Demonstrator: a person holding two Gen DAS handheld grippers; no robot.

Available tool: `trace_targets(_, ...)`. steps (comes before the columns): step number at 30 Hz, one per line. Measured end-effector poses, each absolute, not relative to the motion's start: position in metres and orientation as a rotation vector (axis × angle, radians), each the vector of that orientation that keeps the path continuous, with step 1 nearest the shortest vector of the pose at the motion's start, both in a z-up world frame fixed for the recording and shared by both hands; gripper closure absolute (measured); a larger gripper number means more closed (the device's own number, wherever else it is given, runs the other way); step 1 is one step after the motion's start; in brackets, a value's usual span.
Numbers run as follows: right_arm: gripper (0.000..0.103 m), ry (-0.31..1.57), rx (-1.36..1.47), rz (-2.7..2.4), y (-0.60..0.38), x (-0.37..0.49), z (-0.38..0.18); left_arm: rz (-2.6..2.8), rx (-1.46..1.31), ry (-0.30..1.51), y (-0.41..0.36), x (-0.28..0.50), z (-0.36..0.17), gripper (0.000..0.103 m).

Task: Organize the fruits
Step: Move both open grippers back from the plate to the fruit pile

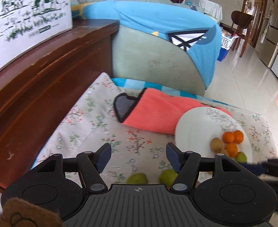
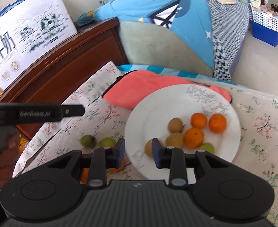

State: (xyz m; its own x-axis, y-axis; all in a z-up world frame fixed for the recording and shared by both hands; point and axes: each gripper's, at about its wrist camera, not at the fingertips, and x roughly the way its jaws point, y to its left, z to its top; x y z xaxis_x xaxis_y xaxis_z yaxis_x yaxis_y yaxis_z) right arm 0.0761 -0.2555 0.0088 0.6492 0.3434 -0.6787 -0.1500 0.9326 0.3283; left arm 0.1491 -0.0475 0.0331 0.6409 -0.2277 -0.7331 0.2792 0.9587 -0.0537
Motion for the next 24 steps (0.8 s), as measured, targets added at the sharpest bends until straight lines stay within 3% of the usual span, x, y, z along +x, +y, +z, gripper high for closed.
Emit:
trace_targets(12, 0.068, 0.891, 0.196, 0.414, -0.192, 0.054, -0.01, -0.279, 0.11, 0.908, -0.024, 0.143, 0.017, 0.038)
trace_targets(24, 0.059, 0.905, 0.115, 0.411, -0.169, 0.064, -0.024, -0.303, 0.101, 0.951, -0.008, 0.137, 0.004, 0.038)
